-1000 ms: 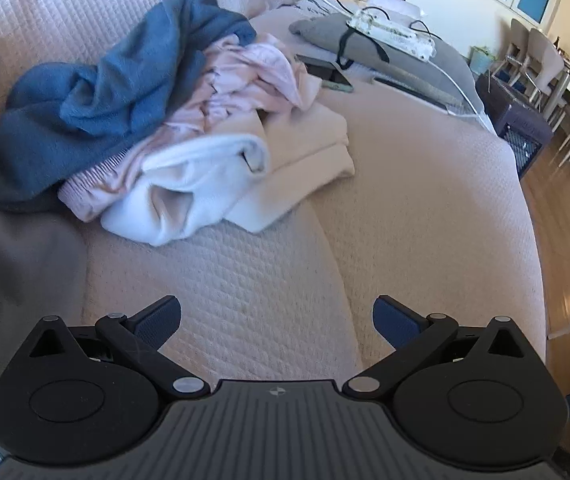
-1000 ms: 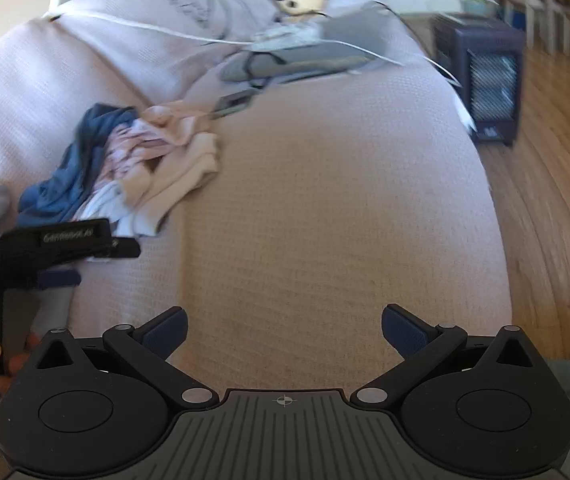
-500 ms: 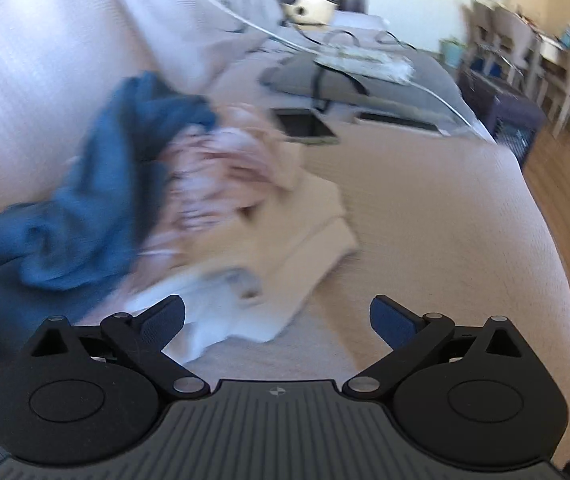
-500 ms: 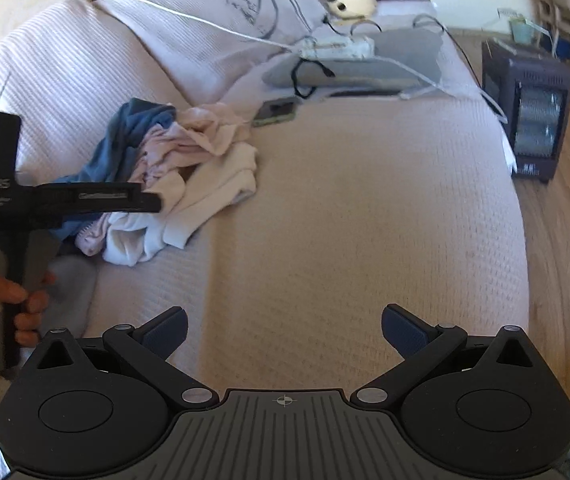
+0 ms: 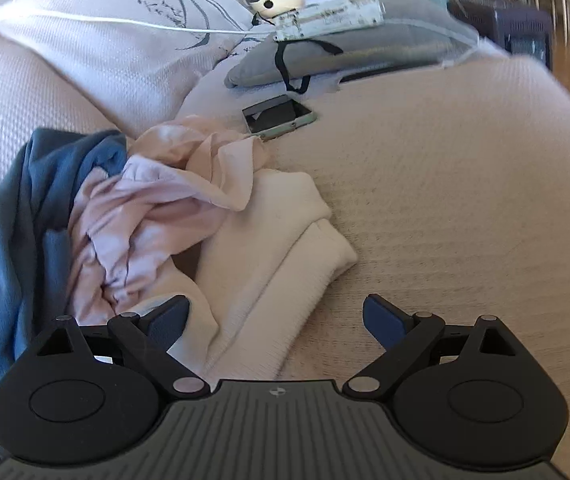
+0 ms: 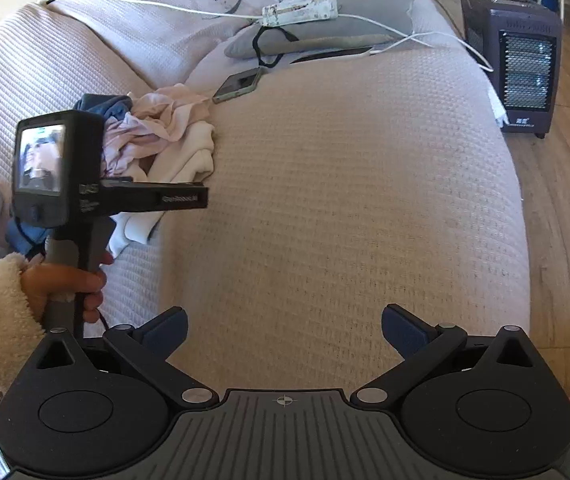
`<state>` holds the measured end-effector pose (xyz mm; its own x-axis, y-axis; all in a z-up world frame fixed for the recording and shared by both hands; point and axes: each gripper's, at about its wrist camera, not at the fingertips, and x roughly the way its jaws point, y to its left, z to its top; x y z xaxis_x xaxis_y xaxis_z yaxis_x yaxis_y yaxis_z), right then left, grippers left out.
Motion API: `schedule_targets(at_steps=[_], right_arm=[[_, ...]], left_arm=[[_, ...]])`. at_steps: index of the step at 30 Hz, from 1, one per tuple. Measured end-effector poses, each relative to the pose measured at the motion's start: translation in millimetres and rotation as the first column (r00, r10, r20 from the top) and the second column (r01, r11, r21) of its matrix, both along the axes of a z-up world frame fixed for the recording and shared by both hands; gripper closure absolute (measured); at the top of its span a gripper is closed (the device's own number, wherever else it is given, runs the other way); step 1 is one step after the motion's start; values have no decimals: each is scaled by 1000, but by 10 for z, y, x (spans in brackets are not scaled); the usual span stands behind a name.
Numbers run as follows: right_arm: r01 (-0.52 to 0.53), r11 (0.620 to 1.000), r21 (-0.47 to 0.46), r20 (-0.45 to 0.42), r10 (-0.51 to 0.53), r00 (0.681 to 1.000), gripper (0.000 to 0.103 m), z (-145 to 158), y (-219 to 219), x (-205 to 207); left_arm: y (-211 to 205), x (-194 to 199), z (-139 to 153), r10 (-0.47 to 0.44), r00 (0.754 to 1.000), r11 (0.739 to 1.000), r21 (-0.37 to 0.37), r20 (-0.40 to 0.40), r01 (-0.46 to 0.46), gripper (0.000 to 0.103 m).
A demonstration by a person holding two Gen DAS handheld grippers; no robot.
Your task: Fold clothes
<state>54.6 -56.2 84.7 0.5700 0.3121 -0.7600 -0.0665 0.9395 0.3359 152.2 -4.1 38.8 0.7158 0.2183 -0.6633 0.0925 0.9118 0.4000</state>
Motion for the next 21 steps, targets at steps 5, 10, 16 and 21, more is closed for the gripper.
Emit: schedule_targets(at_steps=[5, 10, 16, 21], right_arm=[[-17, 1000, 7, -18, 17, 1000, 0, -58, -10, 13], [-20, 1000, 15, -30, 21, 999, 0, -91, -27, 54], [-22, 999, 25, -51, 23, 998, 0, -147, -21, 83], [-12, 1000, 19, -57, 13, 998, 0, -140, -23, 75]], left_arm=[[-17, 12, 137, 30, 999, 999, -33, -39, -32, 10], [101, -54, 426, 67, 998, 988, -138, -4, -66, 22], [-64, -41, 579, -49, 999, 992, -112, 19, 51, 20], [-53, 206, 162, -28, 988, 998, -51, -151, 20, 20]])
